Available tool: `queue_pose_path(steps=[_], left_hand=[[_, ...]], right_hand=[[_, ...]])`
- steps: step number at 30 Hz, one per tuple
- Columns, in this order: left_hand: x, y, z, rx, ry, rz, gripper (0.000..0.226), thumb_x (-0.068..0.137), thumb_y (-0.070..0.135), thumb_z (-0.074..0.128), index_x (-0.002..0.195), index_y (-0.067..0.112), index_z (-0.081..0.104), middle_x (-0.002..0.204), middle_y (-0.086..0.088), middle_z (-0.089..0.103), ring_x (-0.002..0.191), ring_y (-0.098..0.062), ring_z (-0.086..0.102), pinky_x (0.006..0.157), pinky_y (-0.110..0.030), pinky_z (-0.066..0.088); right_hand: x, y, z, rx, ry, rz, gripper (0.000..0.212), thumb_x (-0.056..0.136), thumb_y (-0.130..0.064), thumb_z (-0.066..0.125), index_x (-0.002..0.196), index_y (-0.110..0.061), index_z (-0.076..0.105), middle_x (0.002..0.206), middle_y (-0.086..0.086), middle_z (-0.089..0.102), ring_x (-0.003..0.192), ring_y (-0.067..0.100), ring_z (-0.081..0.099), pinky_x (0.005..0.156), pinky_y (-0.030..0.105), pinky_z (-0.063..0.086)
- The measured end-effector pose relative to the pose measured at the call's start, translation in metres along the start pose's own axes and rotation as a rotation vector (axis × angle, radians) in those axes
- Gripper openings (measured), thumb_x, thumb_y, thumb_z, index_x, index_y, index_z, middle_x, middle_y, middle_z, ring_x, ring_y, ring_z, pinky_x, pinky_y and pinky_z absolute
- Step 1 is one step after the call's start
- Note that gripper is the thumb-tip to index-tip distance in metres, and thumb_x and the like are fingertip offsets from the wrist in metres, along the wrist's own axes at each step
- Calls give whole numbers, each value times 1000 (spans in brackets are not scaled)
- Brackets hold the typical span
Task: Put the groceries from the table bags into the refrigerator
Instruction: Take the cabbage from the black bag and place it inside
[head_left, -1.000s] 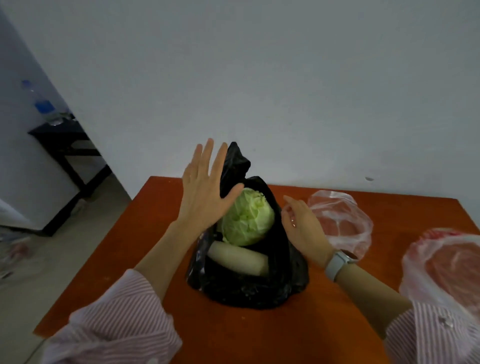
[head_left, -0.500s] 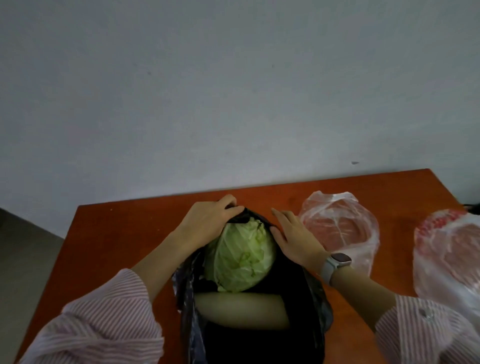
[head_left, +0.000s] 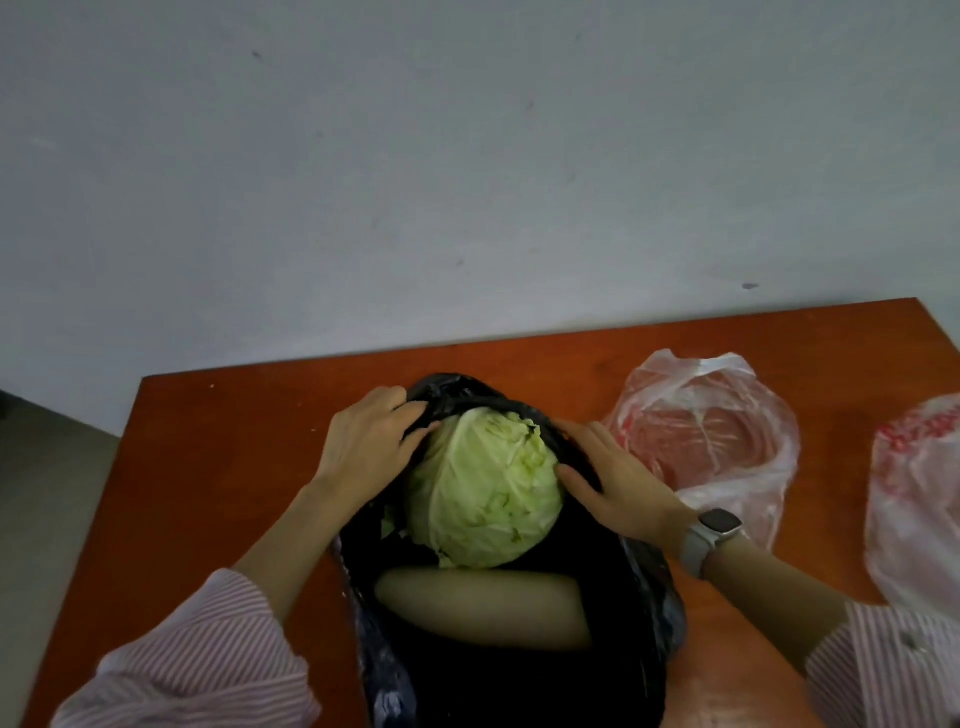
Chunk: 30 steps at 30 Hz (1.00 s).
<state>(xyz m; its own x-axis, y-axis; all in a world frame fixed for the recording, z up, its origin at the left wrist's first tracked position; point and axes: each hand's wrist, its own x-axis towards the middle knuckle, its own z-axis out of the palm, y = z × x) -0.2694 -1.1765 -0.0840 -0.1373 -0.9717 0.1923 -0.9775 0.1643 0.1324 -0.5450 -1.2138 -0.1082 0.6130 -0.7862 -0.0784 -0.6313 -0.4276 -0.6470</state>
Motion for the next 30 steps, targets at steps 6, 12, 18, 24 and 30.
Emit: queue_pose_path(steps=[6, 12, 18, 24, 30], left_hand=[[13, -2, 7, -311, -92, -236, 31, 80, 0, 57, 108, 13, 60, 107, -6, 65, 95, -30, 61, 75, -37, 48], [30, -5, 22, -271, -63, -185, 50, 77, 11, 42, 124, 24, 52, 120, -2, 62, 101, -30, 62, 78, -40, 51], [47, -31, 39, -193, -258, -144, 65, 81, 64, 29, 142, 39, 24, 92, -2, 39, 79, -18, 46, 63, -24, 39], [40, -41, 53, -220, -200, -262, 74, 76, 63, 9, 135, 34, 41, 95, -3, 38, 89, -20, 42, 79, -31, 33], [-32, -32, 87, -85, -316, -212, 44, 89, 24, 50, 133, 26, 48, 141, -6, 44, 119, -35, 42, 87, -46, 38]], right_hand=[[-7, 18, 9, 105, -9, -50, 50, 89, -22, 48, 137, -16, 36, 112, -6, 40, 101, 12, 49, 87, 14, 35], [-3, 24, 8, 156, 395, -22, 33, 83, -18, 40, 112, -23, 54, 103, 6, 64, 95, 10, 56, 83, 20, 44], [30, 36, 1, 29, 399, 114, 27, 80, -10, 44, 99, -6, 64, 89, 16, 60, 76, 36, 59, 65, 43, 51], [39, 40, 10, -333, 251, -12, 34, 76, -20, 40, 89, -12, 71, 70, 12, 56, 41, 30, 53, 30, 24, 36], [2, 57, 40, -438, -14, -72, 43, 69, -12, 62, 112, -16, 58, 84, 11, 57, 70, 27, 62, 40, 27, 45]])
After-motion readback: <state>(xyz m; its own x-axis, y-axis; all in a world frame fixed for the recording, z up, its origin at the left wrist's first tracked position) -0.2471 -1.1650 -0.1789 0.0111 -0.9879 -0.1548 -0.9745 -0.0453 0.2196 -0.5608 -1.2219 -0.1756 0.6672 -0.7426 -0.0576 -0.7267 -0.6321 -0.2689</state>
